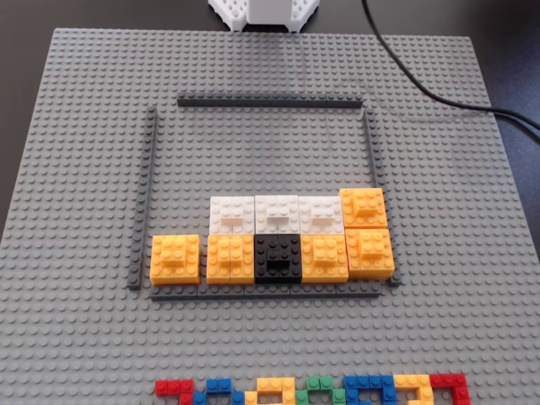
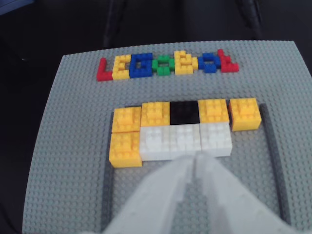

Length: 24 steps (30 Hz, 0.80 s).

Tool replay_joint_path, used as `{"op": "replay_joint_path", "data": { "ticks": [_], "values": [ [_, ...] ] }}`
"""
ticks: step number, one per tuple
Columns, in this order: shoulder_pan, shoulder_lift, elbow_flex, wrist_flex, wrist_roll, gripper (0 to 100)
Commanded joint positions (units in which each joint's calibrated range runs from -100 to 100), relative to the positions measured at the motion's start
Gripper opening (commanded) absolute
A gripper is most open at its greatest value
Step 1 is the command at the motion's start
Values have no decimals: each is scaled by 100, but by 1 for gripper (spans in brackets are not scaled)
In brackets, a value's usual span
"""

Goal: Grab the cube and place it into the grid

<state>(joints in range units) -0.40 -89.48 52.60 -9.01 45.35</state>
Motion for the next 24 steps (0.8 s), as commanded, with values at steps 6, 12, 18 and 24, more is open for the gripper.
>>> {"op": "replay_joint_path", "data": {
  "ticks": [6, 12, 18, 24],
  "values": [
    [51, -734, 2121, -936, -59, 0],
    [44, -957, 3453, -1434, -63, 0],
    [36, -1043, 4323, -1708, -68, 0],
    [-23, -1052, 4731, -1849, -215, 0]
  ]
}}
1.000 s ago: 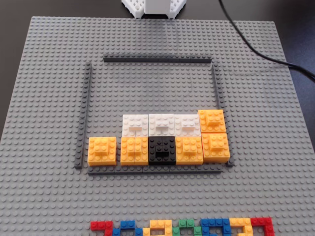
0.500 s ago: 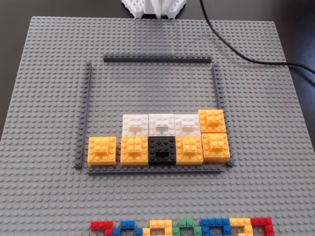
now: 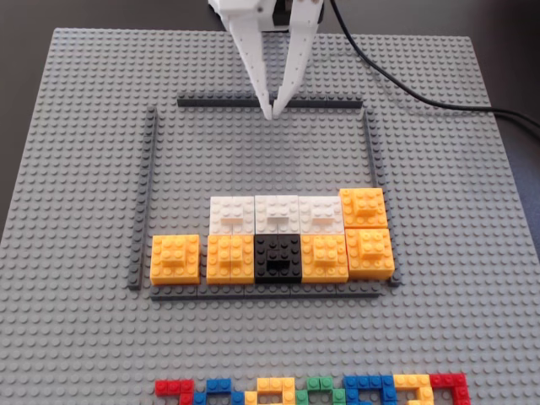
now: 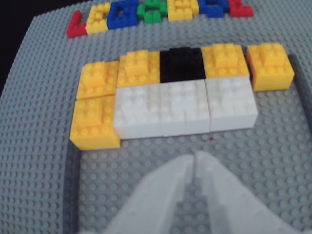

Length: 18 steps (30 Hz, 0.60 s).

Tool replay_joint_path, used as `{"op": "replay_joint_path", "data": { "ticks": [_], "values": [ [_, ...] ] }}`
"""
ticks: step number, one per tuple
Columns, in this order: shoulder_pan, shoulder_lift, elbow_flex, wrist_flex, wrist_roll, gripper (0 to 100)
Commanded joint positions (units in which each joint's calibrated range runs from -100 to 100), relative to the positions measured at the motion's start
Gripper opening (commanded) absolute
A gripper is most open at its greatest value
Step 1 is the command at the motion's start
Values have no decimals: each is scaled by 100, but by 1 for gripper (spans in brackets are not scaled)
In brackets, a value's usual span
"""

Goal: Grab the cube and place it into the grid

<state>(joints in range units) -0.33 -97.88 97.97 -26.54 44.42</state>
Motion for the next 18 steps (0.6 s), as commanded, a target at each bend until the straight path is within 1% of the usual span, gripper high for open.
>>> {"op": "replay_joint_path", "data": {
  "ticks": [1, 3, 6, 11, 14, 18],
  "values": [
    [-59, -212, 194, -67, -181, 0],
    [-148, -212, 194, 31, -220, 0],
    [-243, -212, 194, 236, -59, 0],
    [-214, -212, 194, 451, -83, 0],
    [-214, -212, 194, 578, 44, 0],
    [-214, -212, 194, 735, -10, 0]
  ]
}}
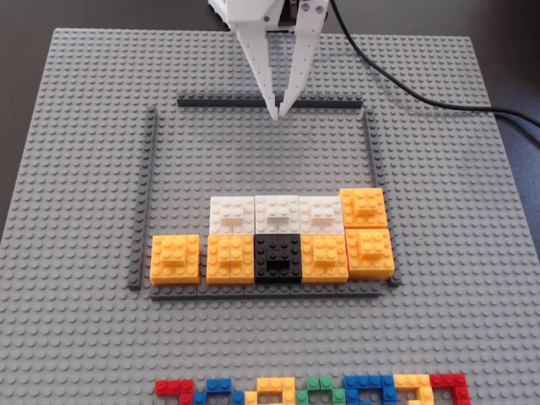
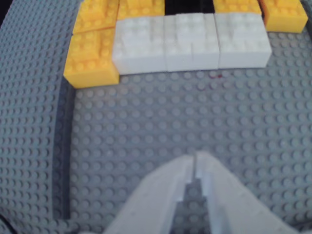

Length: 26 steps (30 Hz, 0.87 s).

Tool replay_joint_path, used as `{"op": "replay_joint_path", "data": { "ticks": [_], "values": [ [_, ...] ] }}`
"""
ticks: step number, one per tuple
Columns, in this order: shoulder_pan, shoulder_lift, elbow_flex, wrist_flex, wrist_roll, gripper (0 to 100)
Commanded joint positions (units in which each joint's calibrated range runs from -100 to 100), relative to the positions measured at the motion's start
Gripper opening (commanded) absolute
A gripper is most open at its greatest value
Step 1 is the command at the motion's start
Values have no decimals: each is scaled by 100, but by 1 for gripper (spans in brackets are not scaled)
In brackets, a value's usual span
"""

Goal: Grab the cube and place it into the grid

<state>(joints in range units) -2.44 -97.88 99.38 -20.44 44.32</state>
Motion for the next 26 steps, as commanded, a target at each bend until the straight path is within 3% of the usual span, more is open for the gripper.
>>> {"op": "replay_joint_path", "data": {
  "ticks": [1, 26],
  "values": [
    [-3, -212, 53, 158, 5, 0],
    [145, -212, 53, 613, -29, 0]
  ]
}}
